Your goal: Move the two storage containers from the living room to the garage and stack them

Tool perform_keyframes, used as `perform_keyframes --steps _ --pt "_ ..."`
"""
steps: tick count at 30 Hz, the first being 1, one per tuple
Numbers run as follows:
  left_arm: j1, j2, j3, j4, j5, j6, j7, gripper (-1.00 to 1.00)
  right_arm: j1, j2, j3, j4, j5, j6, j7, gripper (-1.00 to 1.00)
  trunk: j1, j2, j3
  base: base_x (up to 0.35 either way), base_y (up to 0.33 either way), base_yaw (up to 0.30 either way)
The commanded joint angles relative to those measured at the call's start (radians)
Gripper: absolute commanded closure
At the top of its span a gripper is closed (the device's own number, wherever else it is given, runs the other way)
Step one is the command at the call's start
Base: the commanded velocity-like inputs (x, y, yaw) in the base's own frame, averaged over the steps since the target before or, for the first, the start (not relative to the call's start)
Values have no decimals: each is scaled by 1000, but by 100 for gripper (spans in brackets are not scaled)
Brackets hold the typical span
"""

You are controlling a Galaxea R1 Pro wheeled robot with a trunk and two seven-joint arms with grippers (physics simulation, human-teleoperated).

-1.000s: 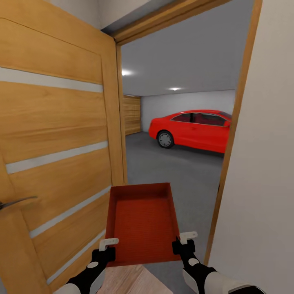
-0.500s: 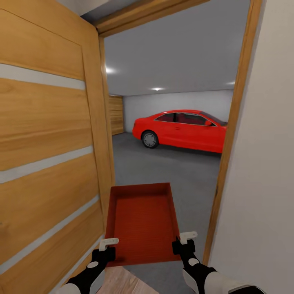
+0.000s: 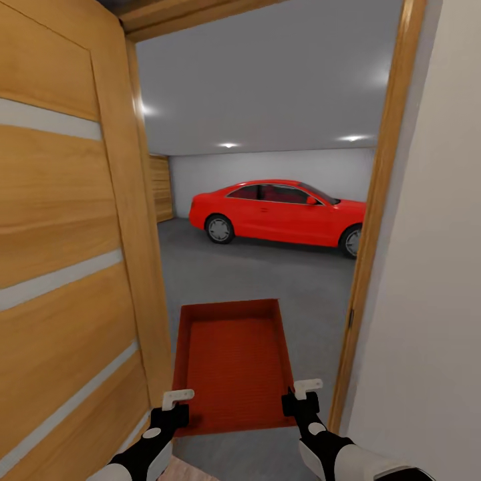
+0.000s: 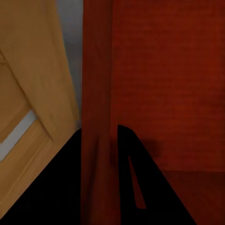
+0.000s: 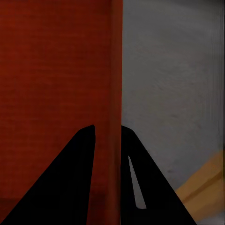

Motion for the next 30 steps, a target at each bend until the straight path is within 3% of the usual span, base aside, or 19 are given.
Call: perform_keyframes --steps 1,30 --pt "-1 6 -20 -3 0 -14 8 100 -1 1 -39 3 13 3 -4 100 1 -1 -2 226 218 -282" --pt "-1 6 -21 -4 0 -15 8 100 -1 1 -39 3 13 3 -4 100 1 -1 -2 226 219 -282"
